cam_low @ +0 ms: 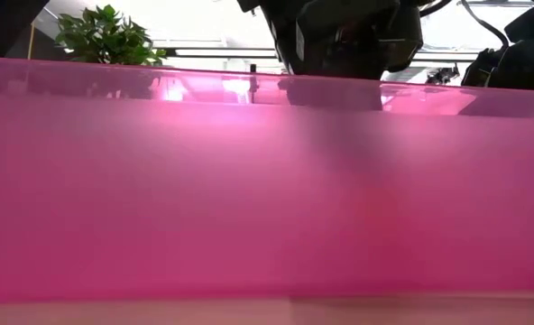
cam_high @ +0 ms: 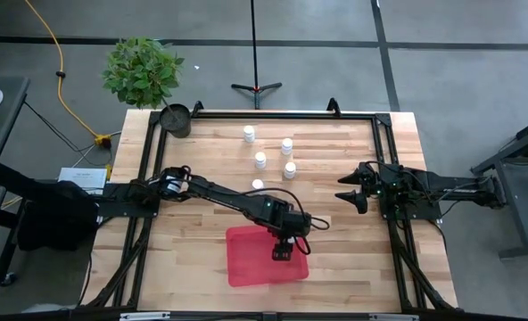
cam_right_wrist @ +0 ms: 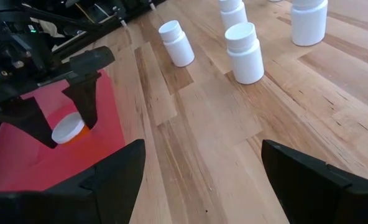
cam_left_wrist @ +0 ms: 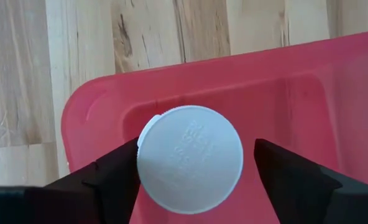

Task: Pick and place pill bottles into a basket
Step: Put the orange pill bottle into the red bin, then put the white pill bottle into the red bin

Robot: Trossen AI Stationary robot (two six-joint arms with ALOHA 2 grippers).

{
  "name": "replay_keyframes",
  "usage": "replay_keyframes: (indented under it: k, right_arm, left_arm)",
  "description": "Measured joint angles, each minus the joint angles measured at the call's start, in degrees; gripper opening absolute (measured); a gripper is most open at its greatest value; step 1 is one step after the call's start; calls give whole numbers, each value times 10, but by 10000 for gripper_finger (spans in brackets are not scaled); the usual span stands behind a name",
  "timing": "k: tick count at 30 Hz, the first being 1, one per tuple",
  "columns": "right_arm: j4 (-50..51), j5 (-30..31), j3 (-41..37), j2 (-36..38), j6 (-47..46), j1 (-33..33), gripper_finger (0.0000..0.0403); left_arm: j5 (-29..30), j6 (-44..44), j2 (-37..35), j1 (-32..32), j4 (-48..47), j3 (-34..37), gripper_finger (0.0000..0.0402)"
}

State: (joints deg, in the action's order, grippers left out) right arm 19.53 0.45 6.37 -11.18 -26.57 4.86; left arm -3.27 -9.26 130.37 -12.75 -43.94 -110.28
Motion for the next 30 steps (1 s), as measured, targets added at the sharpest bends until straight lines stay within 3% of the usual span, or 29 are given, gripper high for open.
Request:
replay_keyframes:
  k: [9,30]
  right_arm:
    - [0,0,0,0,0,0,312]
    - [0,0,0,0,0,0,312]
  left_arm:
    - [11,5,-4,4,-21,-6,304]
    - [53,19,-7,44,-238,-248,298]
